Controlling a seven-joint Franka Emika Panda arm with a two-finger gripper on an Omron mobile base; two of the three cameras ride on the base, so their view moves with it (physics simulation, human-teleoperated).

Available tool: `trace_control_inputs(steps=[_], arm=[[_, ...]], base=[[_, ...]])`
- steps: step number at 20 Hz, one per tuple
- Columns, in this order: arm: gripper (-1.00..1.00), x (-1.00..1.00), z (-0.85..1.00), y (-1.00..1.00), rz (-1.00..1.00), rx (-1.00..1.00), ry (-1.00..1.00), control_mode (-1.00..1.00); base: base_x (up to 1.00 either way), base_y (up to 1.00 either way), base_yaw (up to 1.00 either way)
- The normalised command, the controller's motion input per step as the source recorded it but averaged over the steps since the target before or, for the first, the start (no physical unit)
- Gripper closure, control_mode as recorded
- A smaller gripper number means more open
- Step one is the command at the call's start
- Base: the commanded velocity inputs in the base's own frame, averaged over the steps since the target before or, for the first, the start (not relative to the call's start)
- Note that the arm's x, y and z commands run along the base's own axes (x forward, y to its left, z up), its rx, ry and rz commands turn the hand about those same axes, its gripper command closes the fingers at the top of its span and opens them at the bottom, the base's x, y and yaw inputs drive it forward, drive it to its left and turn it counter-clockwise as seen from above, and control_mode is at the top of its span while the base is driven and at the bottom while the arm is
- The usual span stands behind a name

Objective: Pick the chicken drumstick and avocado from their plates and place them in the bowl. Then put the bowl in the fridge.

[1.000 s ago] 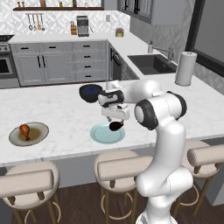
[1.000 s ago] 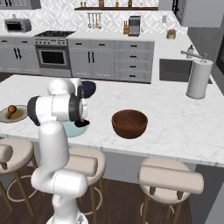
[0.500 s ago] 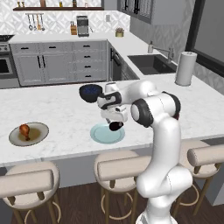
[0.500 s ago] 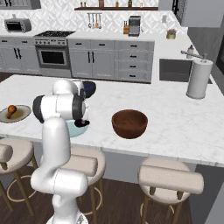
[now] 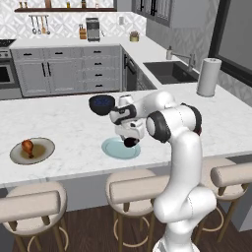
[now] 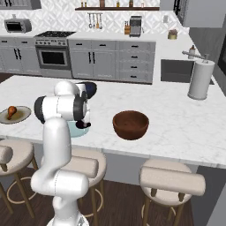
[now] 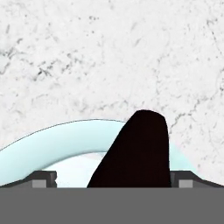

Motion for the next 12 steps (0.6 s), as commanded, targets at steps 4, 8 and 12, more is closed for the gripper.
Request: trace_control_inputs(steps=[4, 8, 12], arm=[[1.0, -0.35, -0.48, 0.05, -0.02, 0.0, -0.05, -1.0], [1.0, -0.36, -0.47, 0.04, -0.05, 0.0, -0.12, -1.0], [1.0, -0.19, -0.08, 0.0, -0.09, 0.0, -0.16, -1.0]], base=[[0.0, 0.0, 0.0], [0.0, 0.0, 0.0], [0.0, 0.0, 0.0]])
